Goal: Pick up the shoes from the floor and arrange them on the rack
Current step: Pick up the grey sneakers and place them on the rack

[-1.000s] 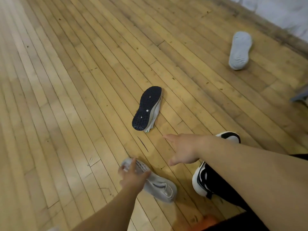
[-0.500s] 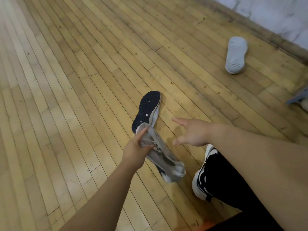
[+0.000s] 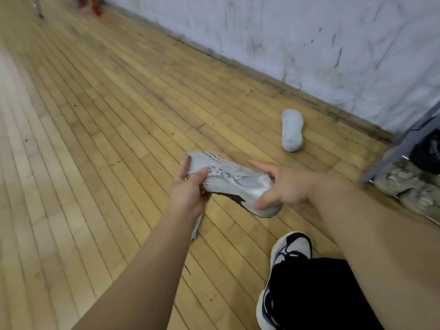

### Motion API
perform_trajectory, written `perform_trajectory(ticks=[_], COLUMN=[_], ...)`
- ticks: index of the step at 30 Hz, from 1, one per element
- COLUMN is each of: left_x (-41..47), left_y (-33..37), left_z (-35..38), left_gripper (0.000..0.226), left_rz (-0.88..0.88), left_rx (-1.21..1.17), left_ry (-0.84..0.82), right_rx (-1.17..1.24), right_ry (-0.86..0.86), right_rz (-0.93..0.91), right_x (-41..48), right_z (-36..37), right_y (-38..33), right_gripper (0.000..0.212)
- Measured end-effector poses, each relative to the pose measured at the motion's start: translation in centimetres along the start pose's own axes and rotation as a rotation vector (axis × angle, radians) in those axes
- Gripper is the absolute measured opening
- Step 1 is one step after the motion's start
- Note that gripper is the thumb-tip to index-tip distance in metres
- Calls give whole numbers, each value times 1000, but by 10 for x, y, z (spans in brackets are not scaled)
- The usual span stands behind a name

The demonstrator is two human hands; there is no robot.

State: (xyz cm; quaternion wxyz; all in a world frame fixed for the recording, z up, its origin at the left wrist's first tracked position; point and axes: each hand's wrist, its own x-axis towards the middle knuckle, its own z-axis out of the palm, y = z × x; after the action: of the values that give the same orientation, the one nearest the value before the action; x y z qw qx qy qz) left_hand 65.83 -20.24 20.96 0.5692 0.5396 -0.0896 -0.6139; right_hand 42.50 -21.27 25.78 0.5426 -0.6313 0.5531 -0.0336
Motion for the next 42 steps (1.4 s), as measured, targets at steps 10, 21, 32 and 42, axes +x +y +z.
perform_trajectory(ticks=[10,21,32,42], left_x=[3,7,42,84], left_y=[-11,-43,-29,-86], left_z=[16,31,-19,-152], left_gripper=[67,64,51,93], left_rz=[-89,-190,10,-98], left_rx=[-55,203,565,1699], left_ry=[73,-131,91,93], right_rx=[431,465,450,203], right_ry=[18,376,469,309], right_rz=[-128,-20,3,-28], right_x=[4,26,27,61], right_z=[-14,-4,5,56], right_y=[-7,10,9,13], right_gripper=[105,105,76,80])
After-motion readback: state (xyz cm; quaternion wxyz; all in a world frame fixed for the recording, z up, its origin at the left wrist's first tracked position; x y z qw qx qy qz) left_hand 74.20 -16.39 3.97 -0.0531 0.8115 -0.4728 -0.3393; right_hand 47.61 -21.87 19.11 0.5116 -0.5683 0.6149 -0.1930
